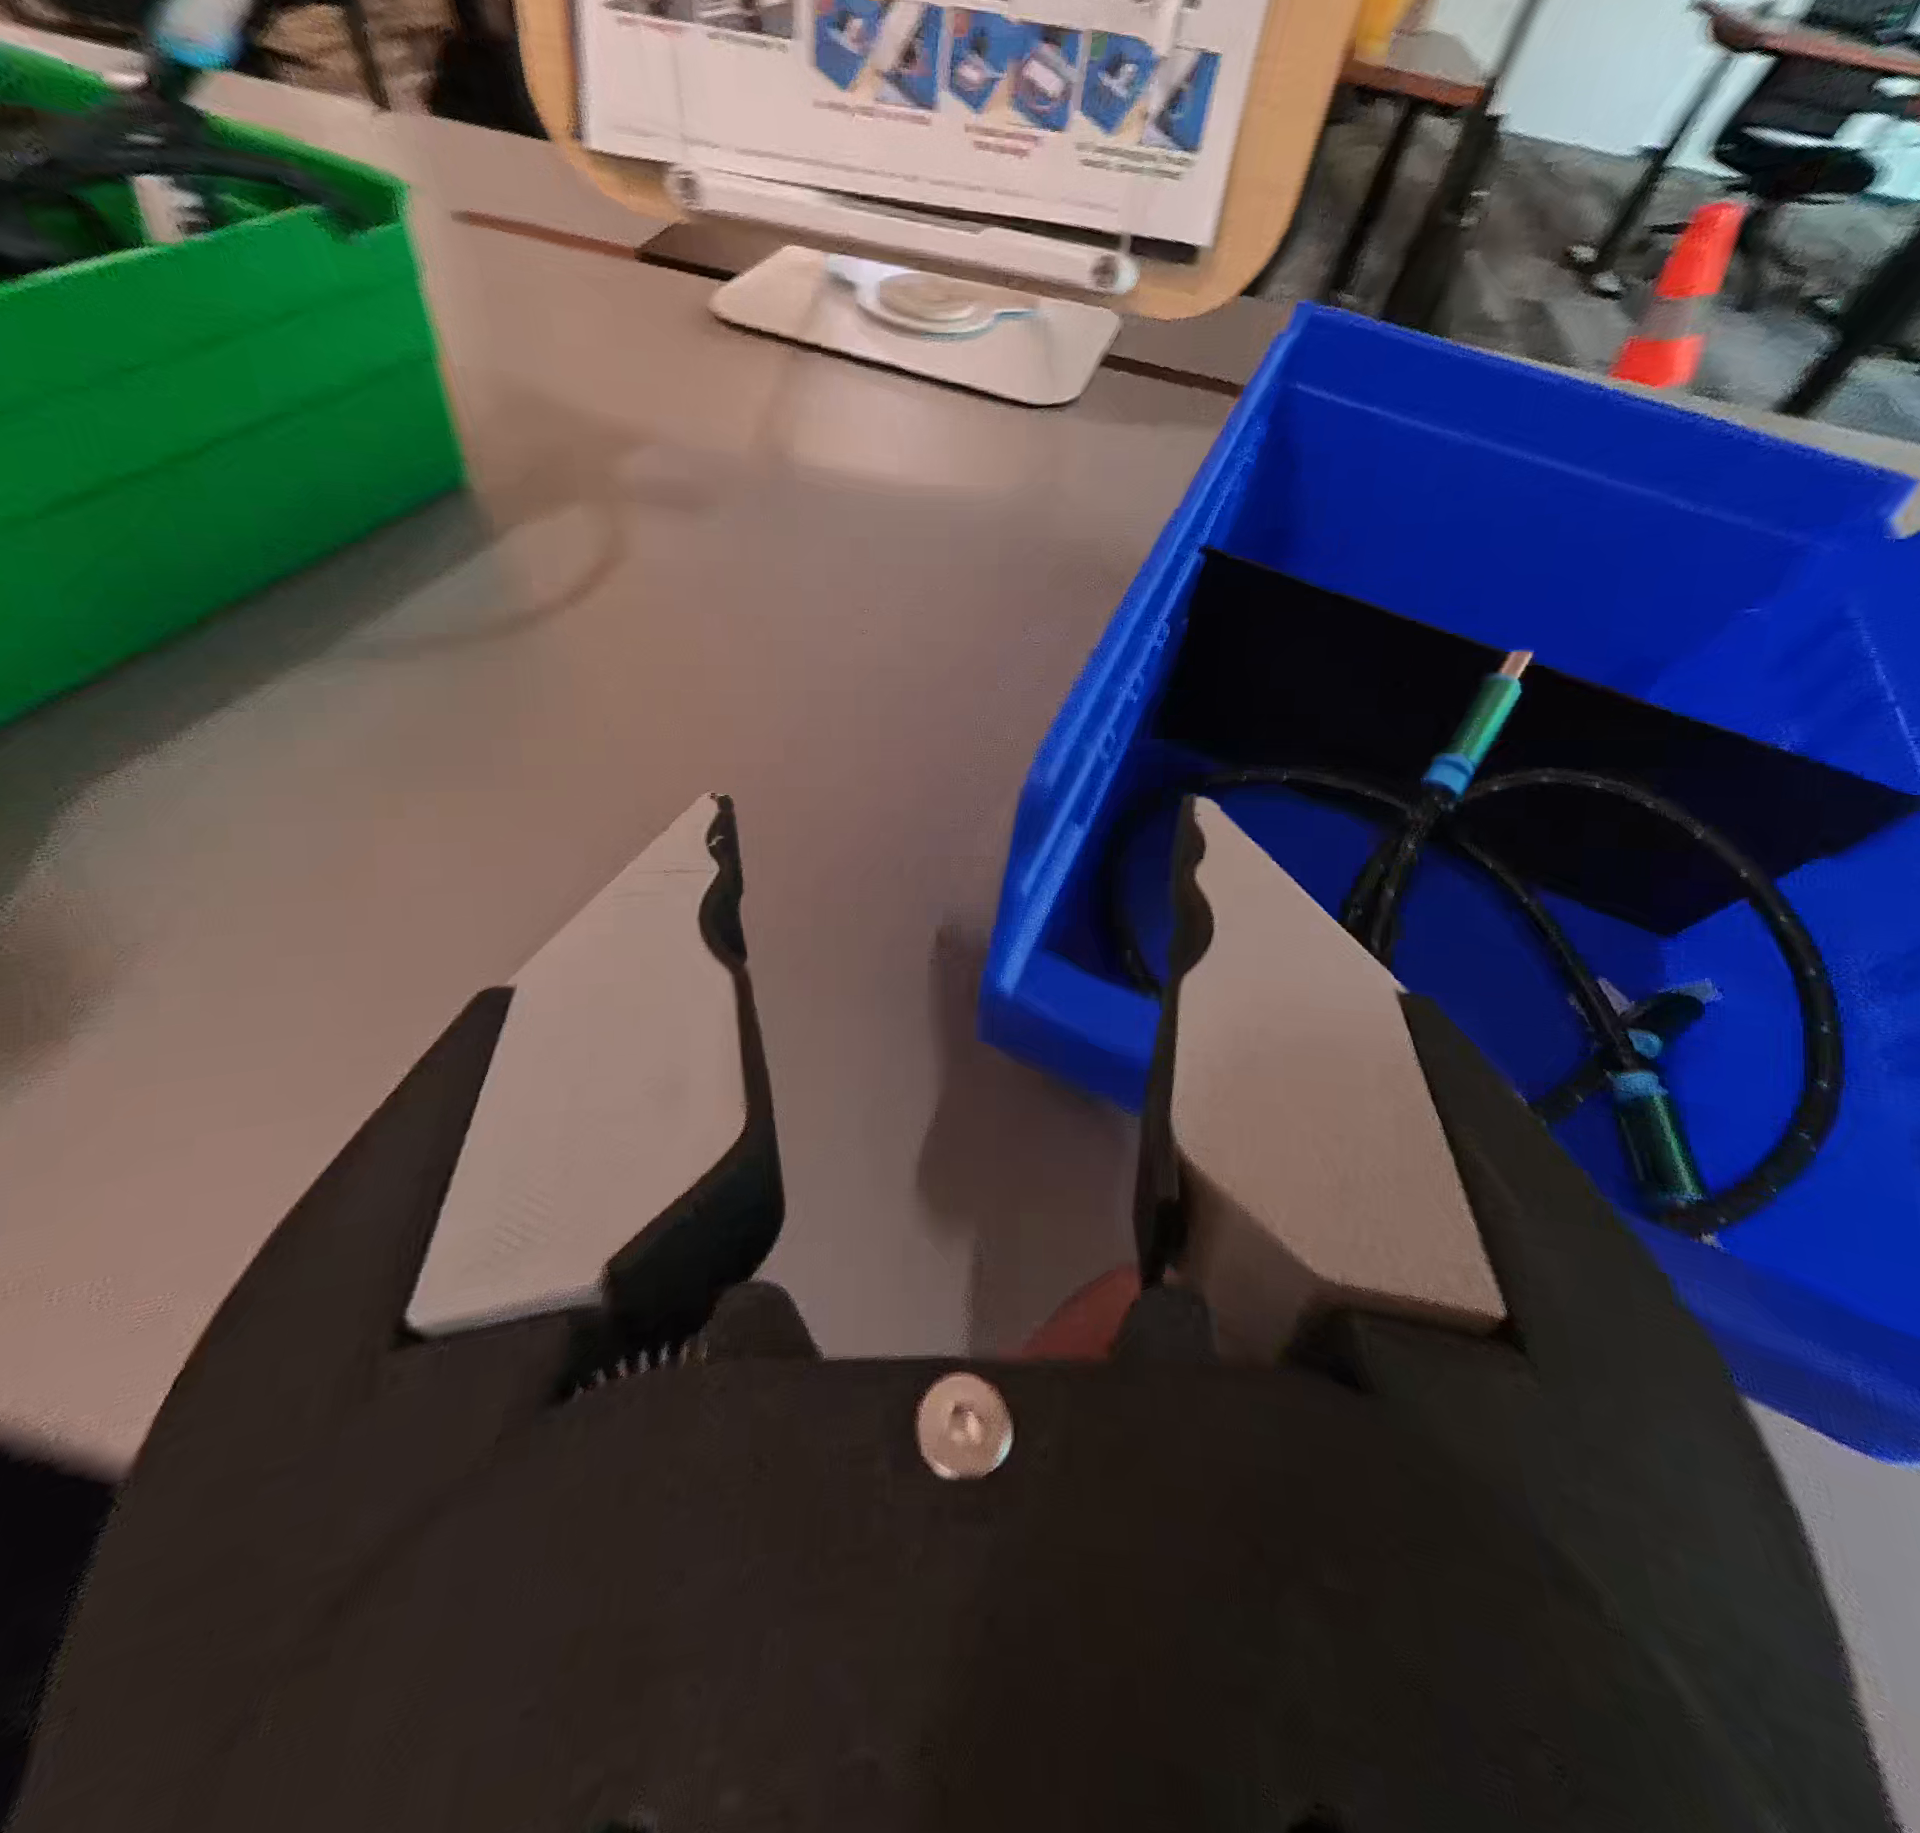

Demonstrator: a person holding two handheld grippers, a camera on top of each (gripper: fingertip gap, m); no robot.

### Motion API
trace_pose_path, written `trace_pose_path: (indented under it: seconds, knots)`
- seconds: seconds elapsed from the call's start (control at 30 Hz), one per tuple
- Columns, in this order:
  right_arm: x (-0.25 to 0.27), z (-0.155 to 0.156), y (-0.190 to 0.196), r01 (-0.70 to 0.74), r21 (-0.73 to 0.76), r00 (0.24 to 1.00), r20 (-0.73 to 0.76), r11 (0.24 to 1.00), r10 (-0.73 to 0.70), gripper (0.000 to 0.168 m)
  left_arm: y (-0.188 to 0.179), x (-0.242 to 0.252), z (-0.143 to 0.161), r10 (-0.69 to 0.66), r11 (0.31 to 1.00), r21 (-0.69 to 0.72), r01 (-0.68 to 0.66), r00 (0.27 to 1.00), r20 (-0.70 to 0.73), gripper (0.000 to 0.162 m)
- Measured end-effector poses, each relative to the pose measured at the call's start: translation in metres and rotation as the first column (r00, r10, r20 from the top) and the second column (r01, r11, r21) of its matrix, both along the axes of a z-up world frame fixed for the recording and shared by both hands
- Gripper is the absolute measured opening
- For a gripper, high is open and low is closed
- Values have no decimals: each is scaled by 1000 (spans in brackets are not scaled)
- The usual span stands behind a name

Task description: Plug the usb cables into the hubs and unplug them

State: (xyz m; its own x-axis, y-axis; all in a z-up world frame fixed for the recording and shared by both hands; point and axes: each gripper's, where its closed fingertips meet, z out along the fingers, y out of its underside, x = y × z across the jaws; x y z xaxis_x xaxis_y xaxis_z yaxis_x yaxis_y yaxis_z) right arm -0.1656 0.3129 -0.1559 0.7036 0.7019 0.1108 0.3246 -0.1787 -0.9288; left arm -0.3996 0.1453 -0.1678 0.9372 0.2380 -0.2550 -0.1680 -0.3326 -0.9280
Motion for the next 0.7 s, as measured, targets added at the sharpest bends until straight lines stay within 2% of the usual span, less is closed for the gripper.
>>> trace_pose_path:
  seconds: [0.03,0.07,0.13,0.17,0.2,0.27,0.4,0.57,0.63,0.7]
  knots:
    - [-10,-3,9,50,13,999,11,999,-50,76,-2,-6,-1,24,1000,5,-24,999,-35,3]
    - [-16,-7,18,97,28,994,37,995,-98,64,-3,-10,-1,30,999,36,-30,1000,9,2]
    - [-15,-18,35,194,84,971,127,977,-204,38,-9,-19,0,52,998,44,-54,998,43,2]
    - [-8,-21,43,236,121,955,155,964,-253,19,-11,-23,0,57,997,49,-60,997,60,2]
    - [-1,-22,47,243,146,952,153,959,-264,9,-14,-28,0,77,995,52,-80,995,61,2]
    - [17,-21,51,254,153,955,116,955,-272,3,-18,-36,0,112,992,59,-116,992,62,3]
    - [63,-21,66,315,147,937,106,938,-331,6,-12,-46,1,192,979,62,-197,979,70,2]
    - [99,-22,86,371,133,913,128,919,-387,13,12,-52,3,185,978,72,-196,973,140,2]
    - [105,-21,89,362,112,918,132,926,-375,14,24,-51,2,137,987,61,-149,977,165,8]
    - [116,-20,92,381,93,912,128,920,-390,23,31,-46,0,80,995,29,-90,967,241,26]
